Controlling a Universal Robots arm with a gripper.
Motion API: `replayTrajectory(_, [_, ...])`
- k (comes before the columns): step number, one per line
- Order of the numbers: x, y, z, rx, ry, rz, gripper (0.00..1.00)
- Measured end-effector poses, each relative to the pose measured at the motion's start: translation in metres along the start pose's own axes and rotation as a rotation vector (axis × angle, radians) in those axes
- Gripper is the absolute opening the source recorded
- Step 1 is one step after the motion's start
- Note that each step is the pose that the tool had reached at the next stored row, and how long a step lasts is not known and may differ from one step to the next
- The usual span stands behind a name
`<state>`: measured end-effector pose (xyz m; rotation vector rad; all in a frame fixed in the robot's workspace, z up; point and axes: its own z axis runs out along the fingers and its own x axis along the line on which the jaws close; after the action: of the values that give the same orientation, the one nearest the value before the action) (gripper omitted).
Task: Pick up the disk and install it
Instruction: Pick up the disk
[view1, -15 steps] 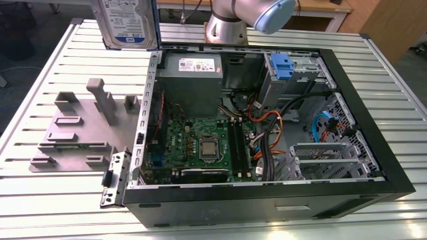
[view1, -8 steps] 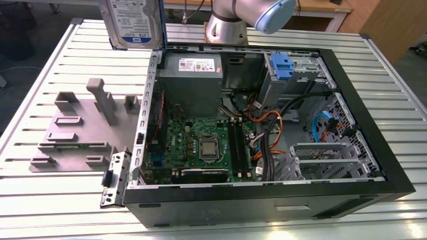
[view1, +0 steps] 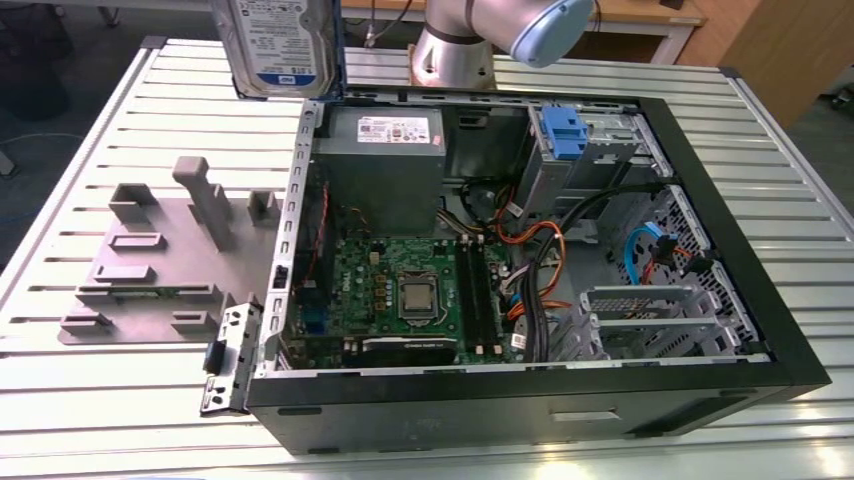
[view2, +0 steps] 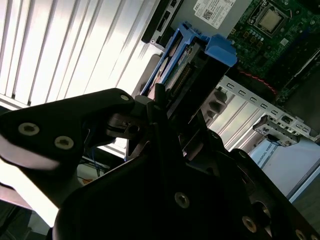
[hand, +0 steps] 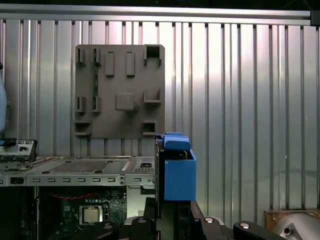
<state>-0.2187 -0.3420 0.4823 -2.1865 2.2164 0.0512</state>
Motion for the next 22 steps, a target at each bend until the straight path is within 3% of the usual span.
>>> replayTrajectory(22, [-0.0028,-0.0243,0.0008,0.0000,0.0000,0.000,0.35])
